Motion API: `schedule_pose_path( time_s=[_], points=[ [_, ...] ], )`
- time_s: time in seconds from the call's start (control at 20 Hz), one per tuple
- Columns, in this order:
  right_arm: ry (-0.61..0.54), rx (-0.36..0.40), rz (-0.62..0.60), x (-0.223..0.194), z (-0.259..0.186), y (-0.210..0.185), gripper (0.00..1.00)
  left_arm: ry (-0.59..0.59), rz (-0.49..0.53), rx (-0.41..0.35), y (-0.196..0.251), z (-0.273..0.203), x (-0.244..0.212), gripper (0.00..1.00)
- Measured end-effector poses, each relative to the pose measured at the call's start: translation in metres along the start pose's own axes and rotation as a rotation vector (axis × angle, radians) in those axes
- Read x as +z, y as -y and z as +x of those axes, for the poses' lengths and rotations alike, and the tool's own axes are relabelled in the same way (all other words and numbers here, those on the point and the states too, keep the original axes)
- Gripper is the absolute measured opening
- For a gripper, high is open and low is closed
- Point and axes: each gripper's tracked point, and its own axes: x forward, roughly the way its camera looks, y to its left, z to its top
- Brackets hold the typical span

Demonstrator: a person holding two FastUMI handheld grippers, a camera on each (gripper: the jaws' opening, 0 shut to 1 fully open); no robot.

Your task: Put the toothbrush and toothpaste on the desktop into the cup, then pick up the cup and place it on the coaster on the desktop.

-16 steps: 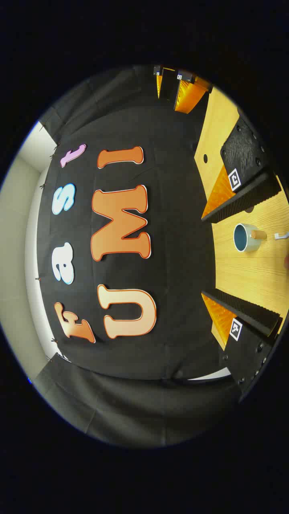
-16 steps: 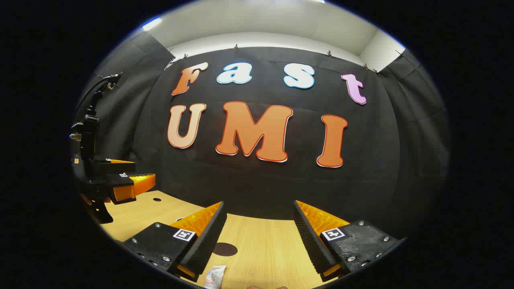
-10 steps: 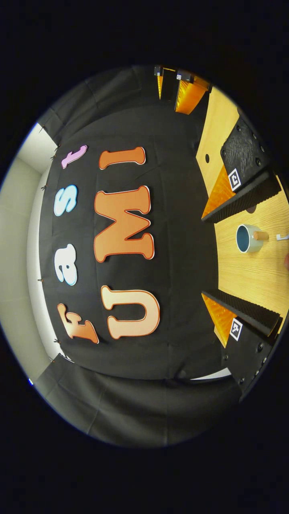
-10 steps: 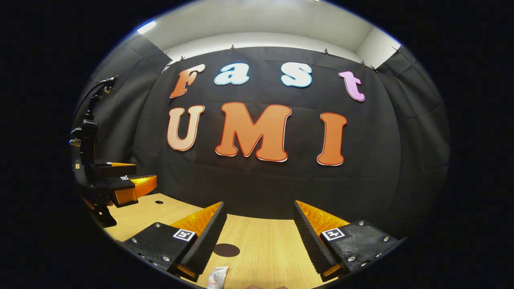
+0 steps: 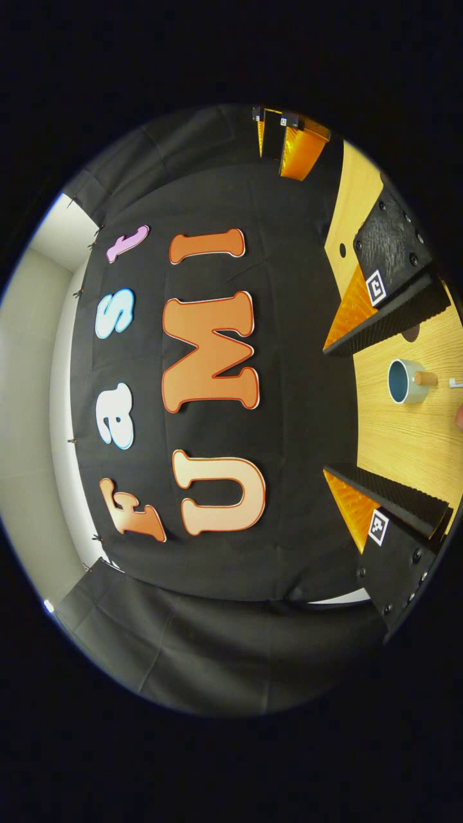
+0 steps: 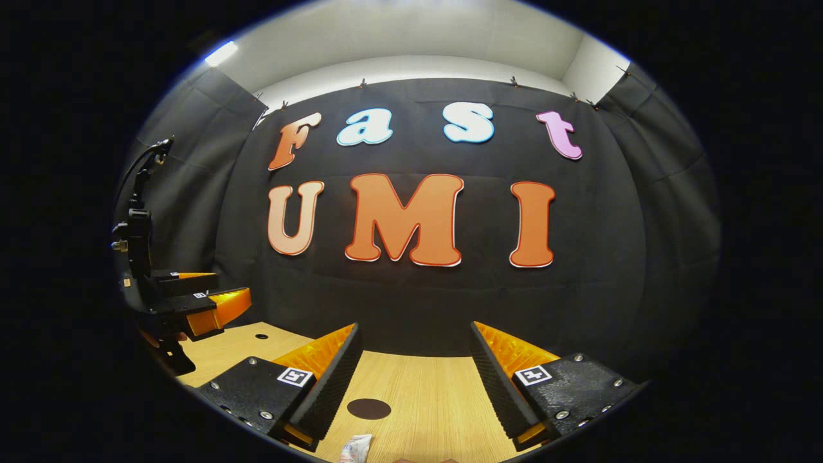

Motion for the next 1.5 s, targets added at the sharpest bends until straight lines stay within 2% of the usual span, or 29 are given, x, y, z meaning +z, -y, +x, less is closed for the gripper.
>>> schedule_pose_path(
  time_s=[0.25, 0.45, 0.6, 0.8, 1.0, 1.5],
  points=[
    [-0.091, 0.03, 0.0, -0.022, 0.006, -0.009, 0.98, -0.037, -0.01, -0.028, 0.008, -0.002, -0.009, 1.0],
    [-0.179, 0.089, -0.046, -0.044, 0.015, -0.025, 0.98, -0.131, 0.007, -0.058, 0.012, 0.001, -0.034, 0.98],
    [-0.261, 0.157, -0.059, -0.07, 0.01, -0.044, 0.98, -0.24, 0.013, -0.094, 0.013, 0.001, -0.065, 1.0],
    [-0.354, 0.169, -0.131, -0.102, 0.009, -0.05, 0.98, -0.401, -0.007, -0.139, 0.016, -0.003, -0.111, 0.99],
    [-0.503, 0.213, -0.107, -0.145, 0.005, -0.06, 0.97, -0.528, -0.056, -0.159, 0.022, -0.004, -0.145, 0.99],
    [-0.776, 0.256, -0.062, -0.225, -0.02, -0.078, 0.94, -0.901, -0.118, -0.112, 0.024, -0.032, -0.241, 1.0]
  ],
)
